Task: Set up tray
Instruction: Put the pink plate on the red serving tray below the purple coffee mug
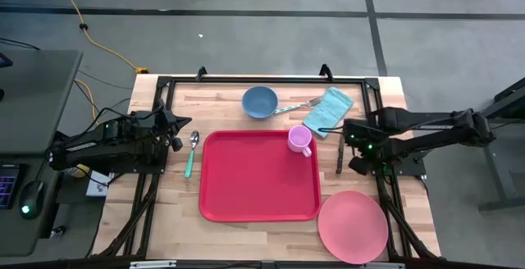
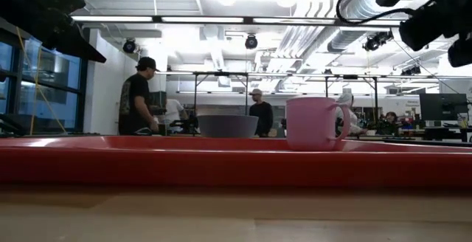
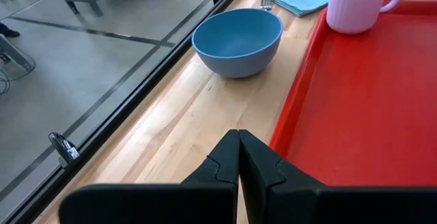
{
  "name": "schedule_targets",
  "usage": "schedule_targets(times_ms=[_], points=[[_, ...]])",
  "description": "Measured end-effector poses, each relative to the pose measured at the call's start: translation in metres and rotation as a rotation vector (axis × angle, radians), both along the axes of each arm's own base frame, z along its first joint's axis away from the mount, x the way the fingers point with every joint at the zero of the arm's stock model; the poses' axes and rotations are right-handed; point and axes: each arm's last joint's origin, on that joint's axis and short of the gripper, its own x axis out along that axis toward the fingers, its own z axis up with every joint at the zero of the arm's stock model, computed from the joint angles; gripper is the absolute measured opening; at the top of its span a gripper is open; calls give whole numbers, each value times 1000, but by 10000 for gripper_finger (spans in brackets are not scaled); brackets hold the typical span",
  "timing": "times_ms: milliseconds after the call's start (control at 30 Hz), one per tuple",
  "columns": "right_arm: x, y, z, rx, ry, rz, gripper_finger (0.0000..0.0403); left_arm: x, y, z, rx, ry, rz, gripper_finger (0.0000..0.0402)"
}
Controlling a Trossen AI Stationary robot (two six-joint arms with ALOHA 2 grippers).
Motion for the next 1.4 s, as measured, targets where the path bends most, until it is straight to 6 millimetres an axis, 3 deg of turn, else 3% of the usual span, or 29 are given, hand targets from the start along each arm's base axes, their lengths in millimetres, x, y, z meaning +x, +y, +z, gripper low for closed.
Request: schedule_targets(times_ms=[667, 1033, 1400], points=[[4, 7, -85, 145, -75, -182, 224, 0, 0, 0, 0, -1, 1, 40], [6, 23, -88, 161, -120, -74, 224, 0, 0, 0, 0, -1, 0, 40], [16, 30, -102, 114, -21, -115, 224, 0, 0, 0, 0, 0, 1, 40]])
